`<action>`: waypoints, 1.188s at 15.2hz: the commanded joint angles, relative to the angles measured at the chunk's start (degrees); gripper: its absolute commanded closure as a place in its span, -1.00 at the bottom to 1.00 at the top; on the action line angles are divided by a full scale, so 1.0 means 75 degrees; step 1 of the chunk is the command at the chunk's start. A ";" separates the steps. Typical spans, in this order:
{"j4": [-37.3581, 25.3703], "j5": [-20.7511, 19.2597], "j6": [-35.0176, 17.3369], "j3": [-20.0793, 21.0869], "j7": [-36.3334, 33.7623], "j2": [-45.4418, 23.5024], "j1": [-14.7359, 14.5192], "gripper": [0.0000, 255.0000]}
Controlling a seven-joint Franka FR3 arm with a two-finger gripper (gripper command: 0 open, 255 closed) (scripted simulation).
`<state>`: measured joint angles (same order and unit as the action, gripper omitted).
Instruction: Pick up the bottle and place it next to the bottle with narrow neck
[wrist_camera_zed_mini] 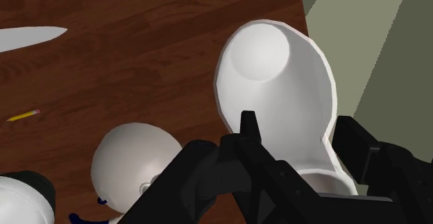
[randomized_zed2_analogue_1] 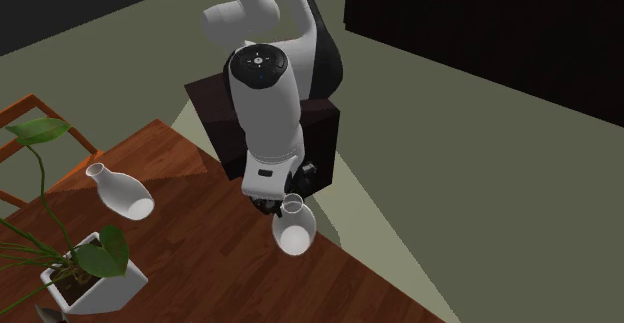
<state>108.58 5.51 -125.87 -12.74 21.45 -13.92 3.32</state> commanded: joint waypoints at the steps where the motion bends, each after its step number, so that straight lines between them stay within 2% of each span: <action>1: -0.0085 -0.0036 0.0182 -0.0009 -0.0031 0.0102 -0.0010 1.00; 18: -0.1229 -0.0214 0.1791 -0.0052 -0.0178 0.0583 -0.0030 1.00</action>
<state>100.11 3.95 -113.28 -13.12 20.17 -9.66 3.10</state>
